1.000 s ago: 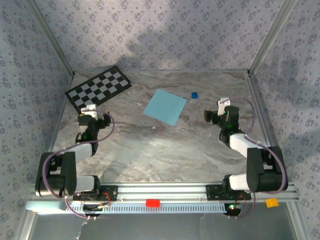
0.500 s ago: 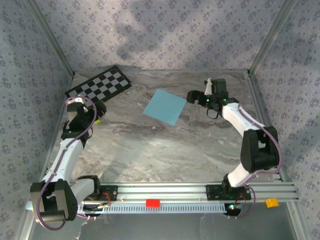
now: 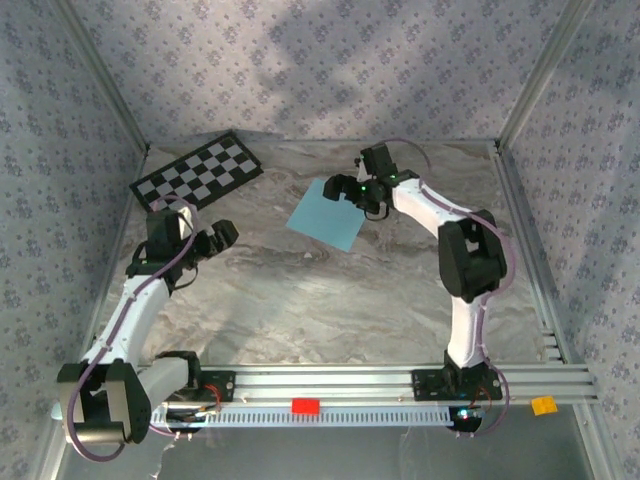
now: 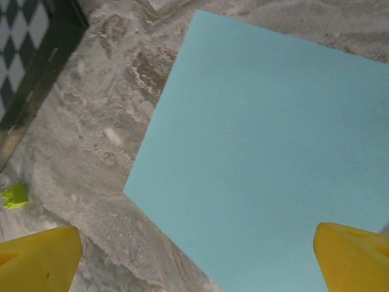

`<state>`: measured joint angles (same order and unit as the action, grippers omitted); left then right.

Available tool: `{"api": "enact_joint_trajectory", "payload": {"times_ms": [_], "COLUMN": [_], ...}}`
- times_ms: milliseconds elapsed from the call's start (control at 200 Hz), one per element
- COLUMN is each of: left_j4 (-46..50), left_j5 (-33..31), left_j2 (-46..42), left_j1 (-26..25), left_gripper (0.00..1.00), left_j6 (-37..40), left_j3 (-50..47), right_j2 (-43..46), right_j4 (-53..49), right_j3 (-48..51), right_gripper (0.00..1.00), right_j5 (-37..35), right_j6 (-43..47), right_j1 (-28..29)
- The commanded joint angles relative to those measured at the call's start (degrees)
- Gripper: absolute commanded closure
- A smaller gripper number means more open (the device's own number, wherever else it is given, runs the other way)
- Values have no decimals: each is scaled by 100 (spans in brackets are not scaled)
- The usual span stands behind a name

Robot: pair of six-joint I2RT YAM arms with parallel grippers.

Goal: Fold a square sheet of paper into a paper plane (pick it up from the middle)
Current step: Move the square sheet of paper to the center of the table.

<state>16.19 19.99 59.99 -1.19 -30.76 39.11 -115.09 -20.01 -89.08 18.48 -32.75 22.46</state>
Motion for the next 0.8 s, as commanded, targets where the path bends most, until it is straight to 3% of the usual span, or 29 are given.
{"api": "enact_joint_trajectory", "payload": {"times_ms": [0, 430, 620, 795], "left_j4": [279, 734, 914, 1142], "left_j5": [198, 287, 305, 304], "left_j2": [-91, -143, -180, -256], "left_j1": [-74, -175, -231, -273], "left_gripper": [0, 0, 0, 0], "left_j6": [-14, 27, 9, 18], "left_j3": [149, 351, 407, 417], "right_j2": [-418, -1471, -1491, -1039], "right_j4": [-492, -1411, -1969, -2004], "right_j3": [-452, -1437, -1261, -418], "right_gripper": [0, 0, 1, 2], "right_j5": [89, 217, 298, 413], "right_j6": [-255, -103, 436, 1070], "right_j1": [47, 206, 300, 508]}}
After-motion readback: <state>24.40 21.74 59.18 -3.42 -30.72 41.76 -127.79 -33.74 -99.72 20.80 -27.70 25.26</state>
